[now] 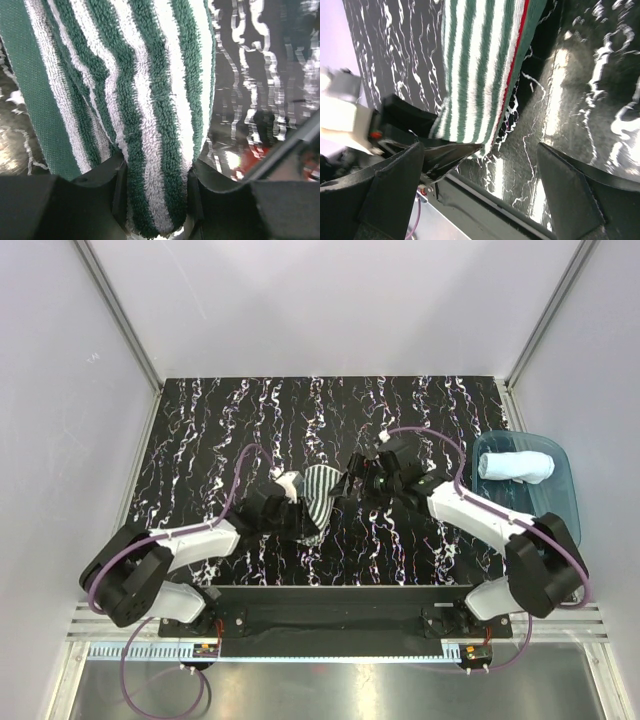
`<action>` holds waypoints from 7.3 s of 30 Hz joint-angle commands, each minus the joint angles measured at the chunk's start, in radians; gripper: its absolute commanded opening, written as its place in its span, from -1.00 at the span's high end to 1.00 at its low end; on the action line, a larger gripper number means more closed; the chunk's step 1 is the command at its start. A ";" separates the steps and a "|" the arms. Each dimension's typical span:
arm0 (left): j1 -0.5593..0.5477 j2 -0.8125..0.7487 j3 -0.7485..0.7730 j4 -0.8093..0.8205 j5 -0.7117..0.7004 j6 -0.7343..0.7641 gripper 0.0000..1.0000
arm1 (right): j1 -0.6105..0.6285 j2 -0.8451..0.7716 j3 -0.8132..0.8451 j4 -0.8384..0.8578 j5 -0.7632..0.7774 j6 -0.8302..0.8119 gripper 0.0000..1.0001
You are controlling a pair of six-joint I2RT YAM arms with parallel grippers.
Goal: Roll the towels
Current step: Roll the towel, then place the rolled towel into the container
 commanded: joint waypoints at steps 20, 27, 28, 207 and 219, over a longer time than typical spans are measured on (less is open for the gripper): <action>0.206 0.114 -0.111 0.119 0.367 -0.083 0.45 | 0.014 0.347 -0.129 0.732 -0.186 0.164 -0.99; 0.273 0.204 -0.159 0.265 0.478 -0.167 0.44 | 0.059 0.415 -0.154 0.898 -0.186 0.202 -0.99; 0.289 0.209 -0.165 0.286 0.496 -0.178 0.44 | 0.063 0.418 -0.161 0.913 -0.184 0.211 -0.99; 0.447 -0.458 0.261 -0.712 0.197 0.221 -0.98 | 0.113 -0.032 1.056 -0.787 0.116 0.281 -0.99; 0.447 -0.470 0.263 -0.727 0.134 0.213 -0.98 | 0.296 0.280 1.455 -0.762 -0.207 0.343 -0.99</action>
